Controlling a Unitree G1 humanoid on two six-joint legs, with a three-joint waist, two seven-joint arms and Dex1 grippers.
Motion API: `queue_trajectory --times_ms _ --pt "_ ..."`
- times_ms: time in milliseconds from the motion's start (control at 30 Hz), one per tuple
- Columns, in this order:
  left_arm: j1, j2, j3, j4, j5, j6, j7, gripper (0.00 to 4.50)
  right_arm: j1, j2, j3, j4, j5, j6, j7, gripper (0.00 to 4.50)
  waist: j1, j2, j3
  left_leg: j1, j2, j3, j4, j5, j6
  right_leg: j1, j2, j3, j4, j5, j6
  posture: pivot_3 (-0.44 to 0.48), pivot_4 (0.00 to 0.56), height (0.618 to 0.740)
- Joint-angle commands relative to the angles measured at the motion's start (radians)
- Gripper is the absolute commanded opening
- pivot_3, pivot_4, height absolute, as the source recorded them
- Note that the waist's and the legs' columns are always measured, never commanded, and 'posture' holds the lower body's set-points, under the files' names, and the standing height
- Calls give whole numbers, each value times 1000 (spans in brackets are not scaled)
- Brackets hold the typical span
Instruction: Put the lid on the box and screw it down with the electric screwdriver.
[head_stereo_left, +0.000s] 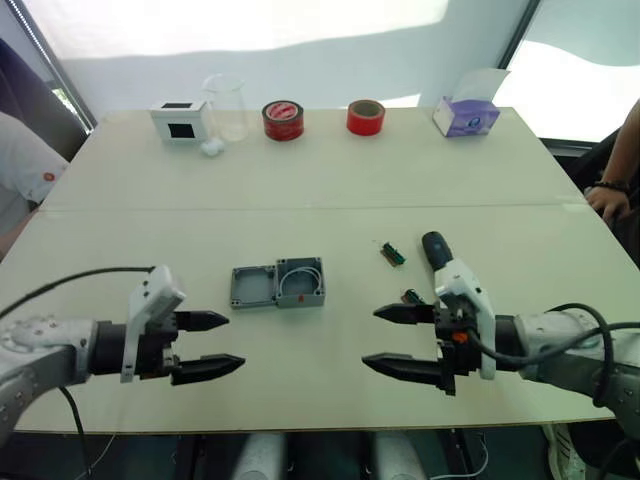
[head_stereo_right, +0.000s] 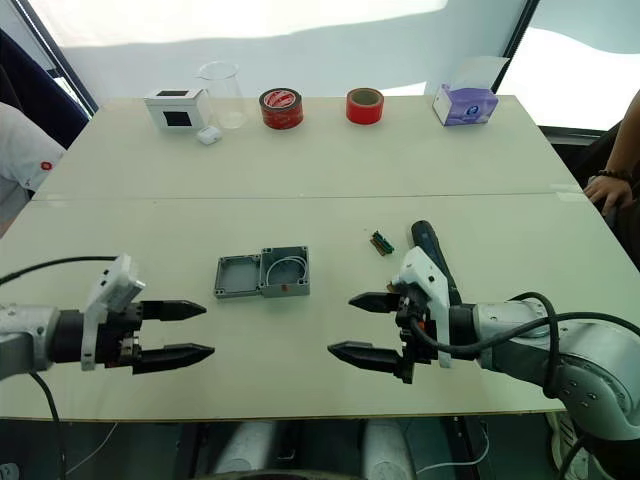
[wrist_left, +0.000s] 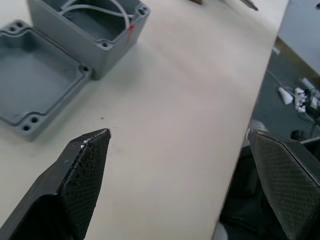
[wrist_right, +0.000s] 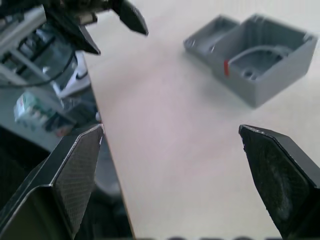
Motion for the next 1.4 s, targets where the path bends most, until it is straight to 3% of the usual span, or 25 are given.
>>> queue_trajectory --times_ms 33,133,300,433,700,833,1233,1333,1400 --pt "-212 5 -58 85 3 0 -9 4471 -45 -18 -8 -9 76 22 -79 4463 -1 0 0 0 -1 0 0 0 0 0 1 0 0 0 0 0 150 740" --pt "-382 -7 -169 138 81 -60 -69 4471 -126 -37 44 27 144 95 -184 4463 -7 0 1 0 -2 1 0 0 0 0 1 -1 0 0 0 0 150 740" --pt "-690 -68 -419 215 230 -110 -196 4471 -232 26 83 54 179 88 -351 4463 -6 0 1 -1 -1 1 0 1 0 -2 3 -1 2 0 0 0 150 740" --pt "-809 -133 -568 217 353 -193 -286 4471 -217 18 144 -9 -43 27 -325 4463 -6 0 1 -3 -2 1 1 1 1 -2 3 -1 1 2 4 0 150 740" --pt "-873 -190 -768 369 573 -363 -488 4471 -84 32 172 -67 -176 -43 -259 4463 -8 -1 1 -4 -1 2 3 0 2 -2 6 -1 3 3 5 0 150 740" --pt "-910 -266 -840 443 680 -405 -500 4471 -61 30 192 -100 -201 -32 -260 4463 -3 -1 1 -5 -1 1 4 0 2 -2 6 -1 4 3 5 0 150 740" --pt "-931 -421 -912 588 872 -448 -482 4471 -83 55 192 -93 -243 -25 -263 4463 -4 -2 1 -5 -1 0 6 0 2 -2 6 -1 5 4 8 0 150 740" --pt "-927 -442 -906 593 875 -440 -500 3781 -92 68 196 -87 -255 -20 -267 4500 -6 -2 1 -5 -1 0 6 0 2 -2 6 -1 5 4 8 0 150 740" --pt "-923 -448 -912 591 889 -445 -507 2966 -96 76 197 -83 -265 -18 -271 4500 -6 -2 1 -5 -1 0 6 0 2 -3 6 -1 5 4 8 0 150 740"
